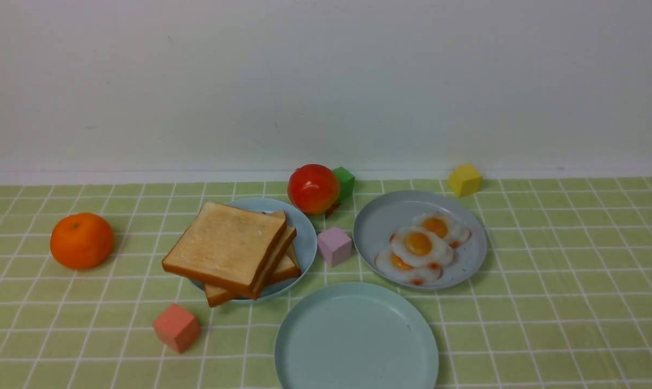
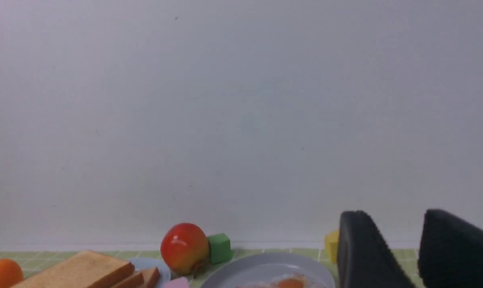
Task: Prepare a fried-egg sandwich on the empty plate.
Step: Use the left arm to grab a slice of bread
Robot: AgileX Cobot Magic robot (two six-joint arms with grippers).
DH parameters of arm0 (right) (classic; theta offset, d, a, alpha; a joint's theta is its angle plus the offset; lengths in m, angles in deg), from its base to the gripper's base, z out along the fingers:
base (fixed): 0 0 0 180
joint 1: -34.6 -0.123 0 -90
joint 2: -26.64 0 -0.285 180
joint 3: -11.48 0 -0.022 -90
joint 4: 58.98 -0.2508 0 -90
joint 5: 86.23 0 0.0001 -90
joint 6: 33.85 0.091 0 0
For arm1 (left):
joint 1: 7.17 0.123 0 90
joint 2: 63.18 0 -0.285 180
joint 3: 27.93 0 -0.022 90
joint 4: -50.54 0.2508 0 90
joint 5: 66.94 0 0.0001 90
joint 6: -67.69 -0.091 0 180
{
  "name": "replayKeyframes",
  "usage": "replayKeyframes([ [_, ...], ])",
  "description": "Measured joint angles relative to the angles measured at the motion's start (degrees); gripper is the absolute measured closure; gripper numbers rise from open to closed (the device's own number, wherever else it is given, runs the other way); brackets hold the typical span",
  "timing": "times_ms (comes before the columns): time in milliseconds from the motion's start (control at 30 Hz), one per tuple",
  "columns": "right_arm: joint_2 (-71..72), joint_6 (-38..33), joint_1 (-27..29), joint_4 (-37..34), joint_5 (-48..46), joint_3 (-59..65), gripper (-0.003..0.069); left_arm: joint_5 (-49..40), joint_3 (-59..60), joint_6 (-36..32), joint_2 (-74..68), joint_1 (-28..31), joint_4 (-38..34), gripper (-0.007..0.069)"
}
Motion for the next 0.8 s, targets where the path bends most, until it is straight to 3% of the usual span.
replayKeyframes([
  [167, 0.0, 4.67, 0.0, 0.0, 6.64, 0.0, 0.0418, 5.53, 0.0, 0.23, 0.0, 0.0, 1.64, 0.0386],
  [267, 0.0, 9.62, 0.0, -0.2, 16.2, -0.19, 0.0418, 16.55, 0.06, 2.89, 0.0, 0.0, 0.25, 0.0386],
  [333, 0.0, 11.52, 0.0, -1.3, 17.69, -2.31, 0.0418, 23.16, -0.76, 4.99, 0.0, 0.0, -2.05, 0.0386],
  [433, -1.1, 12.43, 0.0, -3.59, 16.91, -7.31, 0.0418, 24.18, -4.79, 5.56, 0.0, 0.0, -4.7, 0.0386],
  [600, -11.04, 12.05, 0.0, -8.81, 5.39, -27.52, 0.0418, 17.83, -24.61, 5.65, -7.69, 0.0, -6.08, 0.0386],
  [667, -18.49, 10.7, 0.0, -8.86, -5.23, -39.98, 0.0418, 8.62, -35.49, 8.64, -14.73, 0.0, -7.36, 0.0386],
  [800, -27.94, 9.62, 0.0, -6.5, -18.25, -50.44, 0.0418, -8.61, -44.73, 14.88, -24.88, 0.0, -9.73, 0.0386],
])
